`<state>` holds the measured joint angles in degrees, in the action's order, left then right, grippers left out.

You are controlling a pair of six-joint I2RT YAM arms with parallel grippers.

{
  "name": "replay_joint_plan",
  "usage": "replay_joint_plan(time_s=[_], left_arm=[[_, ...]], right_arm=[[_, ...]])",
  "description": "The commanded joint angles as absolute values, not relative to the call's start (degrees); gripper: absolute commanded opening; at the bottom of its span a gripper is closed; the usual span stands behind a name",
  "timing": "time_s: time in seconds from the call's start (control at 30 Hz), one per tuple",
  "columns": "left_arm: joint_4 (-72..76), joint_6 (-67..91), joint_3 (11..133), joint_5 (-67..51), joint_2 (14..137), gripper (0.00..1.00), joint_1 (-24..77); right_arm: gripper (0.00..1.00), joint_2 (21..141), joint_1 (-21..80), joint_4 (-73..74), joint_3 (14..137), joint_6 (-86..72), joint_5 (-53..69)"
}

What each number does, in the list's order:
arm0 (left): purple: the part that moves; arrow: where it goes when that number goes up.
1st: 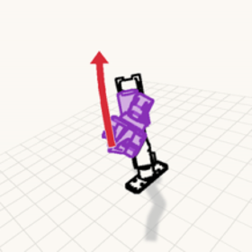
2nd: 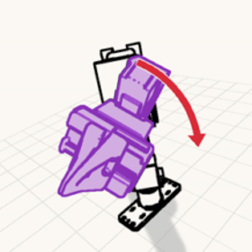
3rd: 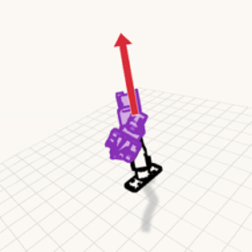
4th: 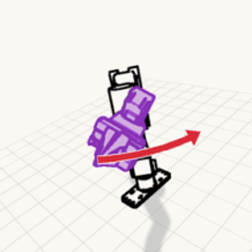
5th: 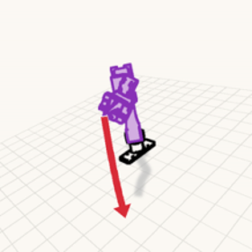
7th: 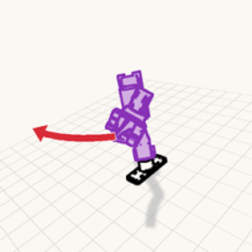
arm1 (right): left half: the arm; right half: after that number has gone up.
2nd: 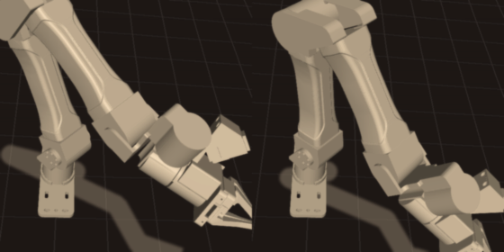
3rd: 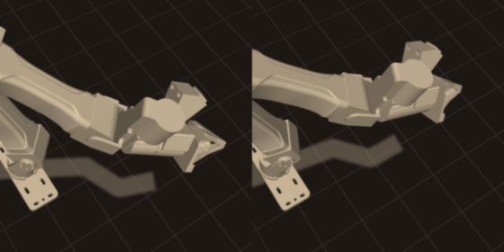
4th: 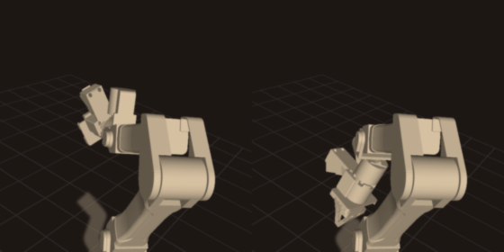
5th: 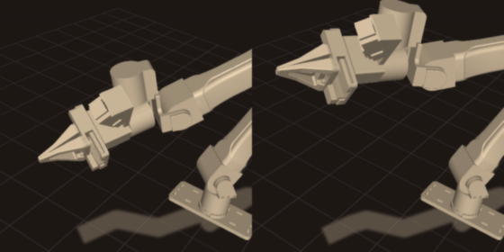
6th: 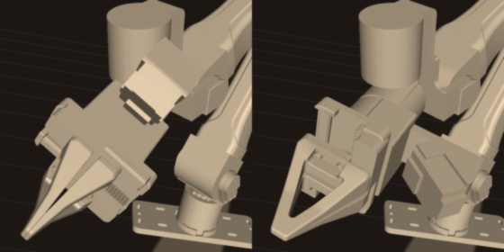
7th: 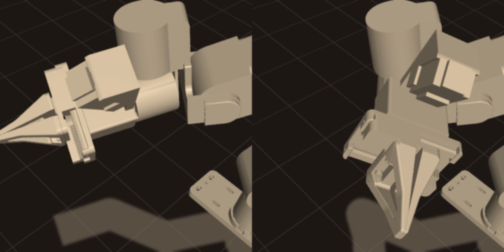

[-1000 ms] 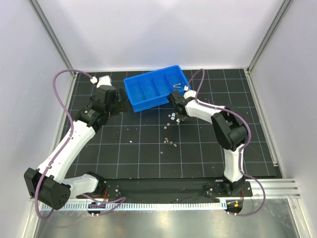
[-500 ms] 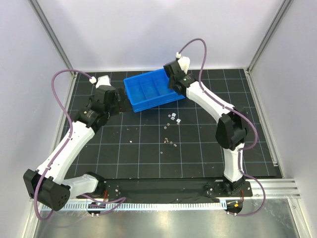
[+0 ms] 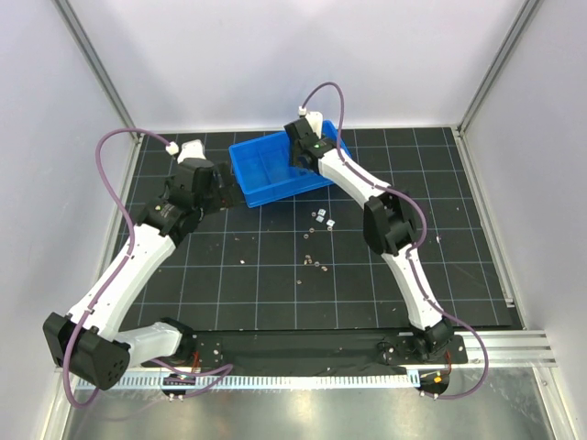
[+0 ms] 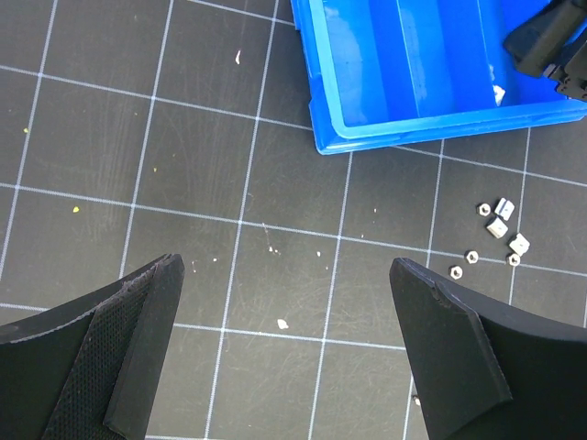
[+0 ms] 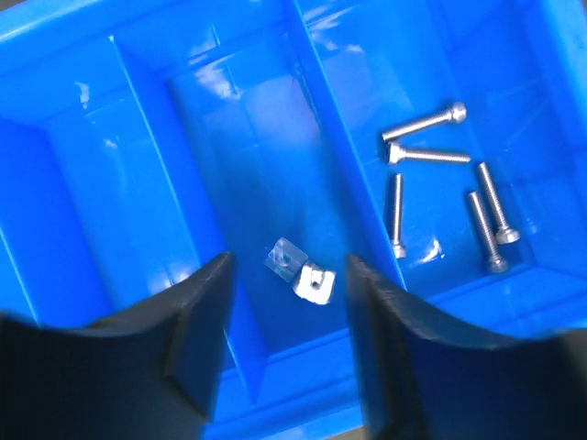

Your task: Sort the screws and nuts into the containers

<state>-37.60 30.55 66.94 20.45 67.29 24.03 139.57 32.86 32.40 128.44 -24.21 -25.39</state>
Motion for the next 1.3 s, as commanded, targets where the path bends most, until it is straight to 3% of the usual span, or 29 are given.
replay_joint_plan(time_s=[0.0,0.1,0.2,0.53,0.9,1.27], left_arm=[[-37.6,29.4,68.0,21.4,65.4,1.00,24.3],[-37.7,29.3,68.1,21.4,65.3,1.00,24.3],[-37.7,29.4,68.1,20.7,65.1,1.00,24.3],[-37.4,29.4,68.0,19.1,64.7,1.00,24.4],[-37.4,29.4,67.9,18.8,64.8,1.00,24.4],[-37.8,29.1,68.2,20.0,64.6,1.00,24.4]], right_arm=[[0.66,136.2,32.6,32.0,134.1,-23.1,-23.9],[0.73,131.7,32.6,33.5,133.6,-22.6,-20.2],[0.73,123.9,32.7,34.1,127.0,-22.3,-17.6],[0.73,101.4,32.6,29.8,85.6,-22.8,-16.1],[0.67,103.6,32.7,28.1,75.5,-36.7,-22.9],[0.61,111.0,33.3,27.3,77.4,-39.7,-21.5]])
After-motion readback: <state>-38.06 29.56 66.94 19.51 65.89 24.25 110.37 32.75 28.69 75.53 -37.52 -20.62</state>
